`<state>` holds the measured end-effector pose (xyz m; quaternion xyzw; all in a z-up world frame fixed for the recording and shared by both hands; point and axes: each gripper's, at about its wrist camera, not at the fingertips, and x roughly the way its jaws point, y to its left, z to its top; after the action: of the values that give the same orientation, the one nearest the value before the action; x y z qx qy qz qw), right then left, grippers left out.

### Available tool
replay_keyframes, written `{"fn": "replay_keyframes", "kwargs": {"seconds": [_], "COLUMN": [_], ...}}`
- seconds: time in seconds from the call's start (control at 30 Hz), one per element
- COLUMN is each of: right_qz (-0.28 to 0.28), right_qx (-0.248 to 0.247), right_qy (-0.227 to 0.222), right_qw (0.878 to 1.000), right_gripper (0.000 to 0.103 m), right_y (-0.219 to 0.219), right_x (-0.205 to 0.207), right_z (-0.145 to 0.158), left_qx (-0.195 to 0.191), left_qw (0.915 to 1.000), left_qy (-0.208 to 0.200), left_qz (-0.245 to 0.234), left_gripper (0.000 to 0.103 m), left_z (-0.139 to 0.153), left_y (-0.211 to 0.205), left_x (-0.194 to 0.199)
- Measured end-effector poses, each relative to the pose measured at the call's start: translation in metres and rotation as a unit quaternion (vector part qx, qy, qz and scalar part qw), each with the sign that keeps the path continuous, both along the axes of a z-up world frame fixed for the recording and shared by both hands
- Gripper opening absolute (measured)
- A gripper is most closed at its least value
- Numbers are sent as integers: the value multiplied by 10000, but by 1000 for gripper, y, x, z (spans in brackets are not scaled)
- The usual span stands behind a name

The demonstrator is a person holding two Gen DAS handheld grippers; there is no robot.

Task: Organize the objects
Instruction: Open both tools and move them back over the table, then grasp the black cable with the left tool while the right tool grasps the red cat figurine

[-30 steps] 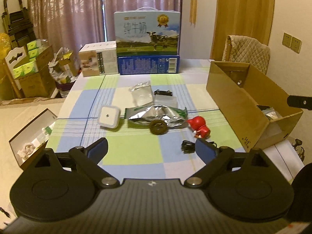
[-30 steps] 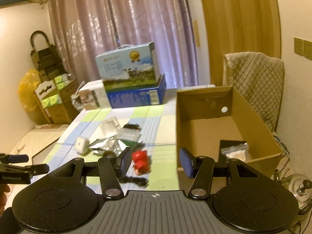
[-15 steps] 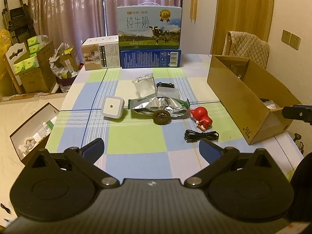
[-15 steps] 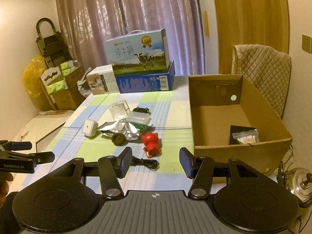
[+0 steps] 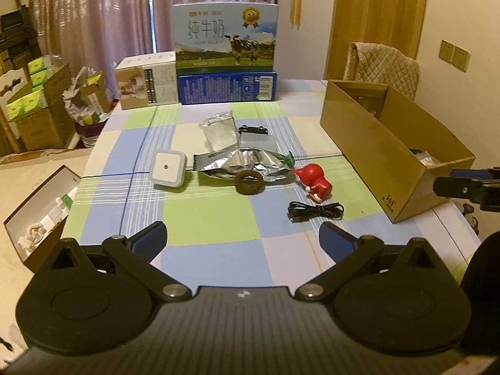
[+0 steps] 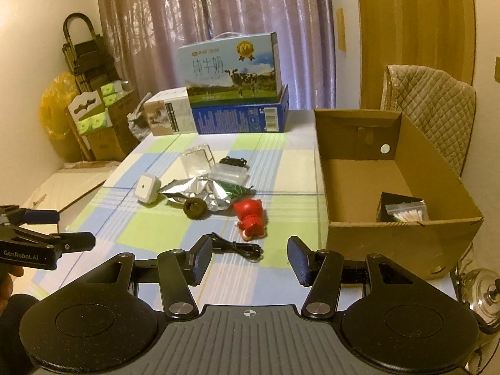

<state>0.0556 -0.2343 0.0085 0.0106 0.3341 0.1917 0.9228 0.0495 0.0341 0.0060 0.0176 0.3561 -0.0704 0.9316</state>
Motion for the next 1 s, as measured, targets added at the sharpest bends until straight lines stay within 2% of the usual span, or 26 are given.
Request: {"fn": "replay_keyframes", "kwargs": {"seconds": [0.33, 0.53, 0.63, 0.73, 0.87, 1.0], "right_qz": [116, 150, 207, 209, 266, 259], "right_qx": [-105, -211, -332, -366, -496, -561], "right_qy": [223, 337, 396, 481, 540, 618], "right_qw": [9996, 9991, 9984, 9980, 9970, 9962], "right_gripper": [51, 51, 50, 49, 39, 37], "right_y": [17, 25, 29, 32, 36, 37], "right_x": [20, 40, 51, 63, 75, 85], "right_z": [-28, -49, -60, -73, -90, -103], "left_qx": [181, 409, 558, 698, 685, 656], "left_qw": [9967, 9894, 9826, 9721, 9605, 9482], "left_qy": [214, 322, 321, 342, 398, 484], "left_qz": [-760, -1355, -1741, -2215, -2667, -3071], "left_gripper": [101, 93, 90, 88, 86, 73], "left_z": [-21, -43, -55, -69, -86, -105], "left_y": [-5, -12, -19, -27, -35, -45], "left_x": [31, 61, 78, 95, 117, 136]}}
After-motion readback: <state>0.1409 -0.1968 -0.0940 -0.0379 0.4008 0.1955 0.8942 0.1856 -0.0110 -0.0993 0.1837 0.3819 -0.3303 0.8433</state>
